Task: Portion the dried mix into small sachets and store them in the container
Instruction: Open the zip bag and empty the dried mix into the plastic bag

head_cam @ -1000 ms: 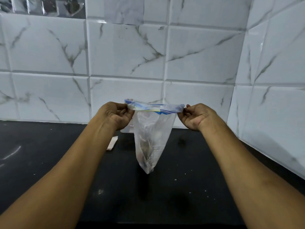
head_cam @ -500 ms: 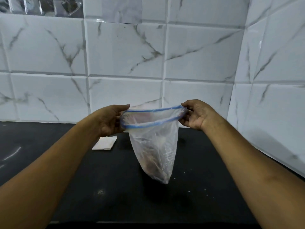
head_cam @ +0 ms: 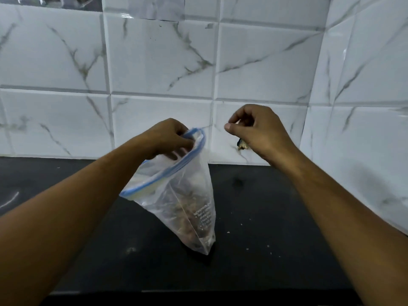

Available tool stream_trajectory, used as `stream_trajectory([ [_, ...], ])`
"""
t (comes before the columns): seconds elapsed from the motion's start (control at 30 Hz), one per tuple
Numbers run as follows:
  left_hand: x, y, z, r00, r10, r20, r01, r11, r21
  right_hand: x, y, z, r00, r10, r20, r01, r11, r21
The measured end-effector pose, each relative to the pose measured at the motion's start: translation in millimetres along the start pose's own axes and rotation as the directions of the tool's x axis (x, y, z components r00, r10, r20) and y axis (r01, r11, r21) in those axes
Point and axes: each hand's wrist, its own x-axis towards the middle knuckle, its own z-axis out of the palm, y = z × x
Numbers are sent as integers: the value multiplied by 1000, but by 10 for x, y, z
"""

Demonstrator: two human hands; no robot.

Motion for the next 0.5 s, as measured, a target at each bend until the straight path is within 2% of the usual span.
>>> stream_trajectory([
  [0.1,2,19,31,999,-34,0,34,998,-56,-142,-260,64,969,-115,221,94,990,102],
  [0.23,-16,2,3,1000,-15,10,15,997,-69,-286,-408,335,838,-196,508,166,981,104],
  [0.4,-3,-17,-70,999,-28,15,29,996,-84,-384,-386,657,791,-163,590,345,915,-210],
  [0.5,-8,-76,-113,1000,-8,13,9,995,-98,-398,-347,701,803,-170,571,386,878,-282],
])
